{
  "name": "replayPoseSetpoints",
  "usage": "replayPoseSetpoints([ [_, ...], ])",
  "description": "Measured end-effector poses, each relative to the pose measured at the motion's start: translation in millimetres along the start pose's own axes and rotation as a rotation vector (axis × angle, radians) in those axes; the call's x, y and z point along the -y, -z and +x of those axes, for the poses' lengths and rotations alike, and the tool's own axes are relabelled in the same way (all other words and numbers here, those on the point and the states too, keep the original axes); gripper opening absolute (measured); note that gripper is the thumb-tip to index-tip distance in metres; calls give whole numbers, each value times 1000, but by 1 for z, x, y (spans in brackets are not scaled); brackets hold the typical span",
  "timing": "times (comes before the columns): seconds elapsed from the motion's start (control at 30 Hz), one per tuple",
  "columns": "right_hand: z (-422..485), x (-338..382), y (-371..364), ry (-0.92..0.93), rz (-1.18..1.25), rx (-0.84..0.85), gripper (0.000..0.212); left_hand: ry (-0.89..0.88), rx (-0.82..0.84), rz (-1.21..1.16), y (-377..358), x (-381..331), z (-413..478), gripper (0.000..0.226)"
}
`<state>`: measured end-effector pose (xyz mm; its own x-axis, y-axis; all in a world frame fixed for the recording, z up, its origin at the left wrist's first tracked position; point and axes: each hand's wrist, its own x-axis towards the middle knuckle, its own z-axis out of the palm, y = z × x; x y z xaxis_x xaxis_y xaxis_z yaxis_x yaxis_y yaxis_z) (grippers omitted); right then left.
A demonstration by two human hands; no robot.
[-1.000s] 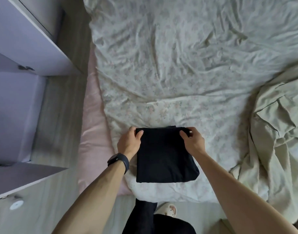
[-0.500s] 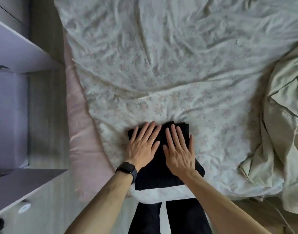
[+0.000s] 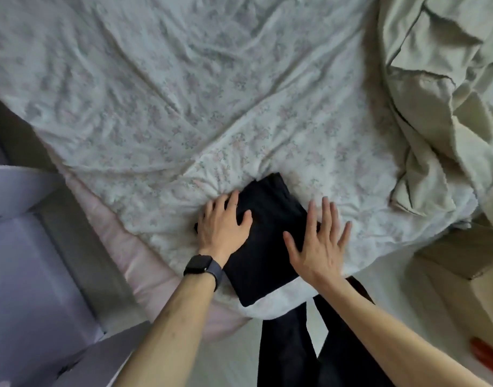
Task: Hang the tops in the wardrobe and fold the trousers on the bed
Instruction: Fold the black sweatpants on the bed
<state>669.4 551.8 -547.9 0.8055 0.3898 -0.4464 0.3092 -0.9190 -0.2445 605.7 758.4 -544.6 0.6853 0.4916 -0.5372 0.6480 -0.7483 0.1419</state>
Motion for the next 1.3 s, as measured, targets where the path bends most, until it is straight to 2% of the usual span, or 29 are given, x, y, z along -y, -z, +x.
replayPoseSetpoints([
  [0.07, -34, -14, 7, -230, 248, 22, 91, -18, 124, -114, 21, -2, 14, 63],
  [0.17, -58, -18, 14, -632, 800, 142, 93, -25, 276, -337, 35, -3, 31, 64],
  [0.23, -64, -13, 12, -821, 1085, 271, 83, 19, 362, -480, 39, -8, 41, 66],
  [0.27, -64, -11, 9, -853, 1178, 329, 73, 52, 412, -545, 40, -10, 46, 68],
  [0.3, -64, -9, 3, -852, 1236, 362, 63, 99, 454, -615, 42, -11, 51, 69],
  [0.37, -58, -4, -7, -857, 1275, 325, 52, 195, 545, -720, 48, -12, 59, 68],
  [0.43, -52, -2, -7, -864, 1265, 241, 48, 250, 626, -779, 58, -13, 59, 51],
  [0.5, -48, -4, 2, -810, 1248, 168, 44, 260, 641, -805, 66, -11, 51, 41],
  [0.57, -43, -11, 15, -712, 1215, 111, 38, 261, 622, -948, 65, -4, 37, 42],
  [0.67, -18, -19, 46, -516, 1139, 79, 32, 350, 486, -1293, 53, 11, 6, 52],
  [0.73, 11, -19, 66, -400, 1036, 74, 37, 431, 383, -1432, 43, 15, -10, 65],
  [0.83, 49, -12, 82, -244, 856, 87, 52, 576, 254, -1547, 21, 9, -24, 76],
  [0.93, 67, -8, 76, -168, 775, 135, 59, 695, 156, -1626, -4, -3, -33, 85],
  [1.1, 59, -24, 69, -140, 768, 203, 62, 621, 141, -1803, -22, 3, -39, 56],
  [1.23, 46, -51, 71, -139, 860, 425, 69, 534, 302, -1720, -18, 29, -39, 74],
  [1.3, 48, -55, 76, -165, 908, 486, 72, 487, 374, -1639, -8, 35, -36, 74],
])
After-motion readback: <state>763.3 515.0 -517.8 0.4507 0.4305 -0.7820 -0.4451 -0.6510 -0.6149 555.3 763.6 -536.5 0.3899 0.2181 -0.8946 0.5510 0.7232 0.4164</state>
